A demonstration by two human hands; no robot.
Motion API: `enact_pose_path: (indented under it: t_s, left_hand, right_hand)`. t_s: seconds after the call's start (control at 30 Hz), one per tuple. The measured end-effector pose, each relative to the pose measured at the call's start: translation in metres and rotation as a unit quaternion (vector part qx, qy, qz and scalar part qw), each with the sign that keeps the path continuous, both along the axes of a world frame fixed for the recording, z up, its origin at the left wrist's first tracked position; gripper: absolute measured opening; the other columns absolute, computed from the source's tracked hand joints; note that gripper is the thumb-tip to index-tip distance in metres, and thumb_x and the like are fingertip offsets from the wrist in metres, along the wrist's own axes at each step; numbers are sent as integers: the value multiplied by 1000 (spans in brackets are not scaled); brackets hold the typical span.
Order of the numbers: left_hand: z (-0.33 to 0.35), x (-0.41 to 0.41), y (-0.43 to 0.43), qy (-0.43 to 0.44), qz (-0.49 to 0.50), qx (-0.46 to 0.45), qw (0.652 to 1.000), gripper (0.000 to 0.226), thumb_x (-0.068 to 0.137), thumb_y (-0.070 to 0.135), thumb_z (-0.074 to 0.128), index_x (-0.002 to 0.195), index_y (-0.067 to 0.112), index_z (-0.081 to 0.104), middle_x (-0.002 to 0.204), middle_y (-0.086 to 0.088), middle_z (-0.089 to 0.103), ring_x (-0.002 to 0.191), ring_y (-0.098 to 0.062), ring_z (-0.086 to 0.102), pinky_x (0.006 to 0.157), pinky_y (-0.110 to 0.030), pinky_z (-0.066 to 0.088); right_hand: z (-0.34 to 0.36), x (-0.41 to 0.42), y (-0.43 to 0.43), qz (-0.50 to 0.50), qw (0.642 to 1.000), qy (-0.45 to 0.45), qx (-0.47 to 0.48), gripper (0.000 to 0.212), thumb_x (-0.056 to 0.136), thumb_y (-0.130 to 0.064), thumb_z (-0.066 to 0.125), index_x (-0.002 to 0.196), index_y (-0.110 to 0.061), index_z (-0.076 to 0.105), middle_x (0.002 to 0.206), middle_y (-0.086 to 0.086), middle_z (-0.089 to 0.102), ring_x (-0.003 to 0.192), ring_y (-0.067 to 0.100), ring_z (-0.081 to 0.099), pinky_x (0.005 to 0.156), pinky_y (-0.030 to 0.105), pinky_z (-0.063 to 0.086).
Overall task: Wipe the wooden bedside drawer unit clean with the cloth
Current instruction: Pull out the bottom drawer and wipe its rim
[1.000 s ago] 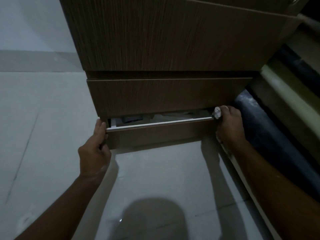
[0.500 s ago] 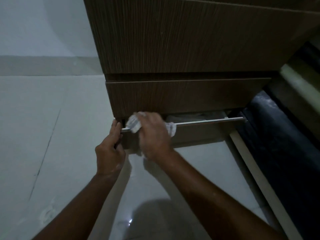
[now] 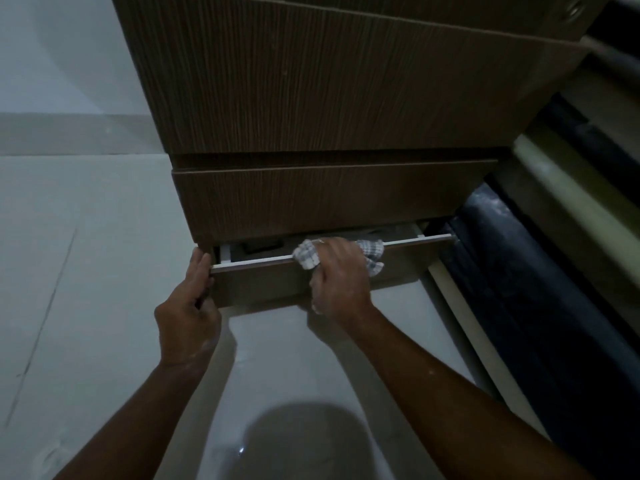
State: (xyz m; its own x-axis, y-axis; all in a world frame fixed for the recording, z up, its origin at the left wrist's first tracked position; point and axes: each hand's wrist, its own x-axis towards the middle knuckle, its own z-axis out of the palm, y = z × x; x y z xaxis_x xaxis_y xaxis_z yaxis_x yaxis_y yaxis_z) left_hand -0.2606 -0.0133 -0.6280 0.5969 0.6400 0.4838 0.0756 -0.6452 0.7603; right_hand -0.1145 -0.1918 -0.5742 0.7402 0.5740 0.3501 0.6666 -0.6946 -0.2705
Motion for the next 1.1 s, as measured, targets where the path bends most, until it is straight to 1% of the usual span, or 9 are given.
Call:
enact_pose_path:
  t_s: [0.2, 0.43, 0.57, 0.67, 0.73, 0.8, 0.9, 1.0, 1.1]
  left_hand:
    - [2, -1, -4, -3, 9, -12, 1000, 66, 75, -35, 52, 136, -11, 55, 146, -20, 48, 130, -2, 46, 110, -3, 33]
    - [10, -2, -7, 14, 13, -18, 1000, 61, 77, -33, 54, 135, -12, 55, 144, -19, 50, 122, -19, 62, 104, 2, 35]
    - [15, -3, -4, 27, 5, -9, 1000, 62, 75, -33, 55, 134, -12, 56, 143, -25, 52, 115, -26, 63, 102, 2, 37]
    - [15, -3, -2, 32, -1, 3, 999, 60, 73, -36, 55, 130, -17, 57, 142, -29, 51, 119, -29, 59, 104, 2, 35]
    - [16, -2, -3, 27, 4, -8, 1000, 55, 76, -34, 56, 129, -17, 58, 141, -29, 51, 124, -31, 57, 105, 1, 35]
    - [17, -1, -4, 15, 6, -26, 1000, 49, 82, -29, 58, 129, -15, 59, 140, -25, 54, 127, -30, 56, 105, 0, 35]
    - [18, -2, -2, 5, -12, -45, 999, 46, 86, -24, 60, 130, -12, 59, 140, -15, 54, 128, -21, 58, 105, -2, 37]
    - [17, -3, 1, -1, -19, -48, 999, 46, 88, -21, 60, 132, -10, 59, 140, -10, 53, 127, -6, 54, 106, -3, 38]
    - [17, -2, -2, 1, -3, -55, 998, 44, 91, -16, 61, 134, -6, 58, 139, -7, 54, 127, -15, 60, 110, -13, 42]
  right_hand:
    - [-2, 55, -75, -75, 996, 20, -47, 49, 86, -31, 31, 108, -9, 68, 110, 11, 67, 105, 30, 58, 99, 44, 44]
    - [15, 84, -113, -149, 984, 19, -91, 29, 85, -12, 65, 113, -19, 66, 116, 6, 64, 113, 25, 54, 106, 43, 41]
    - [29, 97, -120, -230, 968, 54, -85, 30, 91, -14, 62, 121, -13, 60, 127, 10, 58, 121, 26, 51, 109, 43, 40]
    - [31, 106, -113, -279, 953, 114, 13, 32, 89, -12, 68, 120, -11, 60, 125, 9, 58, 119, 27, 54, 103, 41, 45]
    - [31, 101, -107, -295, 931, 154, 153, 20, 100, -22, 56, 117, -15, 62, 118, 6, 61, 112, 22, 59, 89, 34, 45]
    - [26, 89, -101, -323, 890, 141, 289, 26, 104, -21, 45, 125, -16, 59, 121, 6, 62, 109, 11, 56, 87, 27, 39]
    - [17, 59, -78, -268, 891, 66, 361, 30, 103, -13, 42, 129, -10, 57, 120, 8, 63, 105, 9, 54, 88, 24, 42]
    - [14, 27, -34, -115, 917, 61, 376, 29, 101, -18, 38, 119, -10, 58, 113, 7, 63, 102, 15, 60, 92, 28, 50]
    - [10, -8, 13, 42, 946, 40, 318, 31, 92, -2, 42, 113, -12, 63, 116, 6, 64, 110, 16, 57, 102, 30, 45]
